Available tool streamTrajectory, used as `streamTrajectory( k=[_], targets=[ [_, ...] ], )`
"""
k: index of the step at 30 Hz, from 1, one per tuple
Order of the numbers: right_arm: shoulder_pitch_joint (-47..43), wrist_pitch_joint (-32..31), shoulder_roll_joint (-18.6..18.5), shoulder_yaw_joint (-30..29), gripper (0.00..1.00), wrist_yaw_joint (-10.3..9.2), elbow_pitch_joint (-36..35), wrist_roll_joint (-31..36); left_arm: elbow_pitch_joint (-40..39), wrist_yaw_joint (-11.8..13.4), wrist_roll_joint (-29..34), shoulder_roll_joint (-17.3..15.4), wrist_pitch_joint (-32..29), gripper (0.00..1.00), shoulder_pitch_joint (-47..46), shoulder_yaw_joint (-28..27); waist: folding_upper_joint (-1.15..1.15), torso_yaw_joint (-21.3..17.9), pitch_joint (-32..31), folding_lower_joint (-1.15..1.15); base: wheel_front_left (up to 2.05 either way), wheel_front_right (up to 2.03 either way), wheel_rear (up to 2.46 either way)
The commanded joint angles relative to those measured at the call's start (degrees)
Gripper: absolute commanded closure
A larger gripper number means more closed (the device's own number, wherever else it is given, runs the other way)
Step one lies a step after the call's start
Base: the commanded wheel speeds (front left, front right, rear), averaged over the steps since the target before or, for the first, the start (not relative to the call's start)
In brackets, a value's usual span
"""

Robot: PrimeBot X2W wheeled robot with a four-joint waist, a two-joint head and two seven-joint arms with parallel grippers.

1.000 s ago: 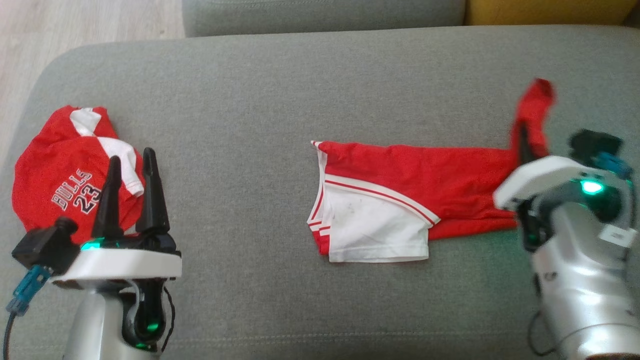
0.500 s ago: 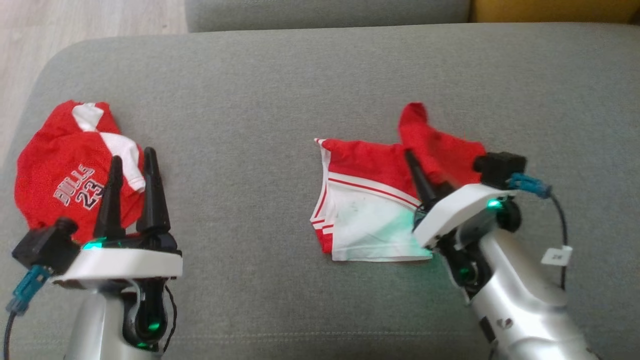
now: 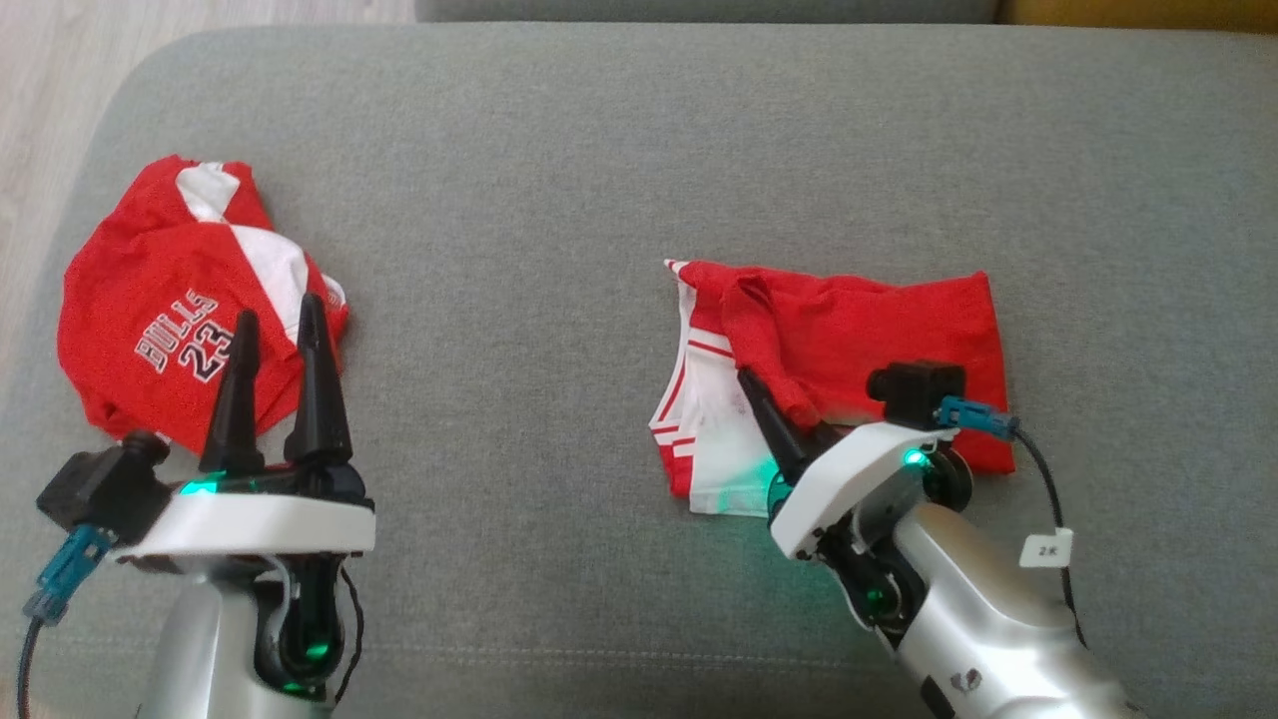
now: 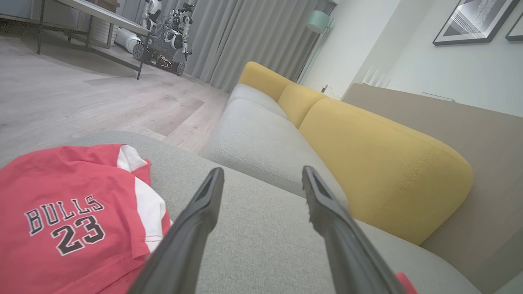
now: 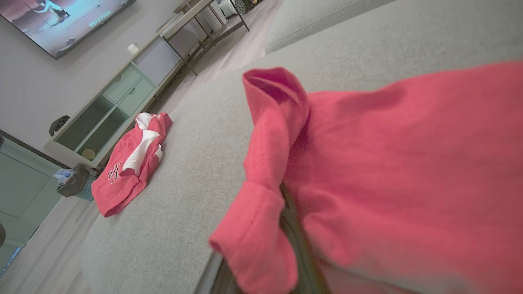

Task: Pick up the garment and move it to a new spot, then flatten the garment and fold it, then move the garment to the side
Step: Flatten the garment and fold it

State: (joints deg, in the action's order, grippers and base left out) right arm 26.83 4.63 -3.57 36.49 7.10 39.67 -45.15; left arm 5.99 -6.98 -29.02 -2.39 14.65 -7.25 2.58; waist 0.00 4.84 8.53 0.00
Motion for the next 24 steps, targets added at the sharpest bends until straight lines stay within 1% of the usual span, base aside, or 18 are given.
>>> streamTrajectory(
  k=[1,2,7,10,13,16,19,20,21,24],
  targets=[
    [2.46,1.12,0.68,1.51,0.32,0.39,-1.09,-0.54,-1.56,0.10,-0.15,-0.49,0.35,0.00,-2.47,-1.63,0.00,0.26,0.30,0.00,0.00,0.00,0.00],
    [2.72,1.46,0.68,2.51,0.00,0.39,-0.86,-1.14,-1.49,0.09,-0.15,-0.49,0.35,0.00,-2.57,-1.61,0.00,0.38,0.46,0.00,0.00,0.00,0.00],
    [3.46,2.72,0.68,7.68,0.00,0.39,-3.38,-7.79,-1.17,0.06,-0.05,-0.49,0.35,0.00,-2.64,-1.94,0.00,0.22,0.84,0.00,0.00,0.00,0.00],
    [4.23,3.49,0.68,9.48,0.00,0.39,-4.17,-11.77,-0.87,0.04,0.03,-0.49,0.35,0.00,-2.69,-2.03,0.00,-0.18,0.70,0.00,0.00,0.00,0.00],
    [6.06,5.04,0.68,9.89,0.00,0.39,-2.59,-12.25,-0.80,0.06,-0.01,-0.49,0.35,0.00,-2.83,-2.09,0.00,-0.83,0.30,0.00,0.00,0.00,0.00],
    [8.94,7.21,0.68,7.95,0.00,0.39,1.27,-8.98,-0.99,0.08,0.04,-0.49,0.35,0.00,-2.72,-2.17,0.00,-1.69,-0.22,0.00,0.00,0.00,0.00],
    [11.98,9.02,0.54,3.74,0.00,0.39,6.40,-2.85,-1.33,0.21,0.10,-0.49,0.35,0.00,-2.48,-2.24,0.00,-2.63,-0.74,0.00,0.00,0.00,0.00],
    [12.82,9.46,-0.02,2.17,0.00,0.39,7.87,-0.47,-1.47,0.25,0.12,-0.49,0.35,0.00,-2.39,-2.22,0.00,-2.91,-0.92,0.00,0.00,0.00,0.00],
    [12.82,9.46,-0.02,2.17,0.00,0.39,7.87,-0.47,-1.47,0.25,0.12,-0.49,0.35,0.00,-2.39,-2.22,0.00,-2.91,-0.92,0.00,0.00,0.00,0.00],
    [13.91,10.16,-2.48,-2.25,0.00,0.39,9.81,5.89,-1.96,0.30,0.13,-0.49,0.35,0.00,-2.21,-2.01,0.00,-3.60,-1.33,0.00,0.00,0.00,0.00]
  ],
)
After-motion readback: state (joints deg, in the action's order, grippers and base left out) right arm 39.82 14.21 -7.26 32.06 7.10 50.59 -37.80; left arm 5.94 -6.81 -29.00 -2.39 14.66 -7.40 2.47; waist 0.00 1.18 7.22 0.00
